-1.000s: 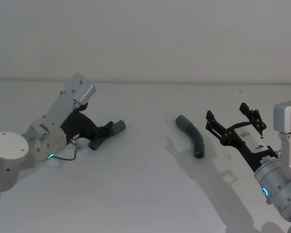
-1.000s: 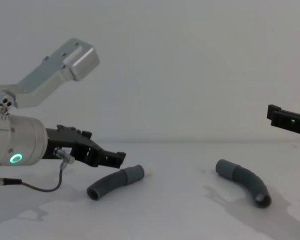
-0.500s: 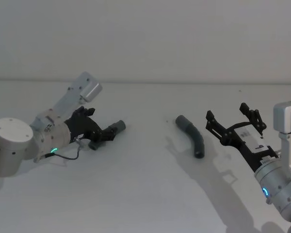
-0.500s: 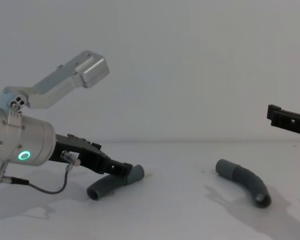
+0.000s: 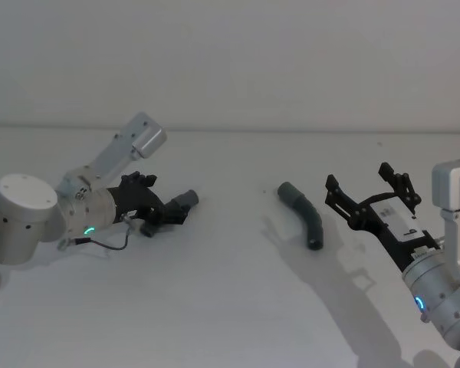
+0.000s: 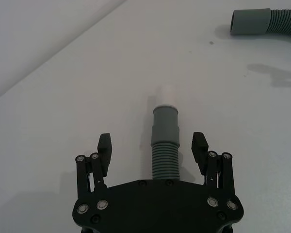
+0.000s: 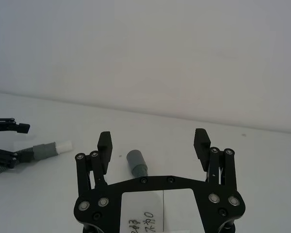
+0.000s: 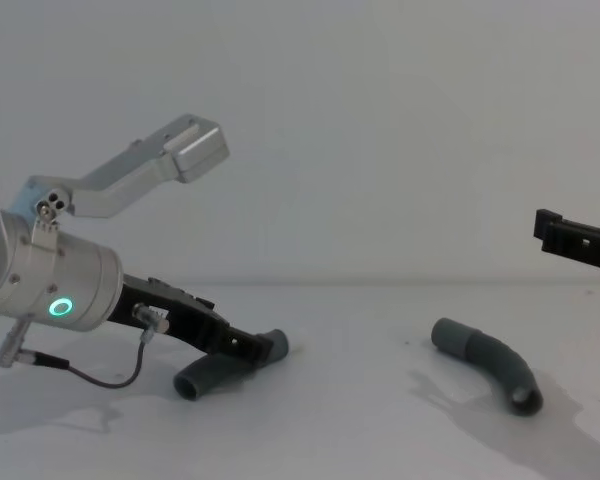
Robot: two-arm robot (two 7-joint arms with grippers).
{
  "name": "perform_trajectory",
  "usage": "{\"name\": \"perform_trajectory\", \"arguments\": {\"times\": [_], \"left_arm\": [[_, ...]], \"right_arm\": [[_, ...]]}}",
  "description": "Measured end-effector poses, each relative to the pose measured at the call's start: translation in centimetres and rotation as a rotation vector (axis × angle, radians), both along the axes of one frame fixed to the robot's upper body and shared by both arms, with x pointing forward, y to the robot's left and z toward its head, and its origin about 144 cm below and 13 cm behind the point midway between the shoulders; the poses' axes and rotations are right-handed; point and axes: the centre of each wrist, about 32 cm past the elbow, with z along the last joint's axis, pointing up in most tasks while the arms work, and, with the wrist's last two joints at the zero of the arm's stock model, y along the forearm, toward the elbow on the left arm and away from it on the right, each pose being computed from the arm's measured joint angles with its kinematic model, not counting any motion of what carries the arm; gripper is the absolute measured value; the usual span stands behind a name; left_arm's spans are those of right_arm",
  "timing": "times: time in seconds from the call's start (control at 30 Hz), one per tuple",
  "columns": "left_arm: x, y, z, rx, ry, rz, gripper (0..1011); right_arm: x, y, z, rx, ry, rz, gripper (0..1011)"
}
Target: Use both hands to pick up one end of the pipe from the table, align the ends, and insert them.
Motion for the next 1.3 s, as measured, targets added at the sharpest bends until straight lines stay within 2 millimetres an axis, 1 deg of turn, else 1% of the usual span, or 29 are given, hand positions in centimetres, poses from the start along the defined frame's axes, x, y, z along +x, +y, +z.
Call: {"name": "perform_trajectory", "arguments": {"times": [0.3, 0.6, 1.3], "left_arm": [[0.9, -0.2, 0.0, 0.002, 0.026, -0.02, 1001], [1.4, -0.4, -0.2, 0.009, 0.038, -0.026, 1001], [1.6, -0.1, -0.7, 0.022, 0.05, -0.002, 1001]], "right_arm": [[0.0, 0.0, 0.0, 0.0, 0.0, 0.0, 1001], [0.0, 0.0, 0.0, 0.0, 0.0, 0.0, 1001], [0.0, 0.0, 0.0, 0.0, 0.0, 0.0, 1001]]}}
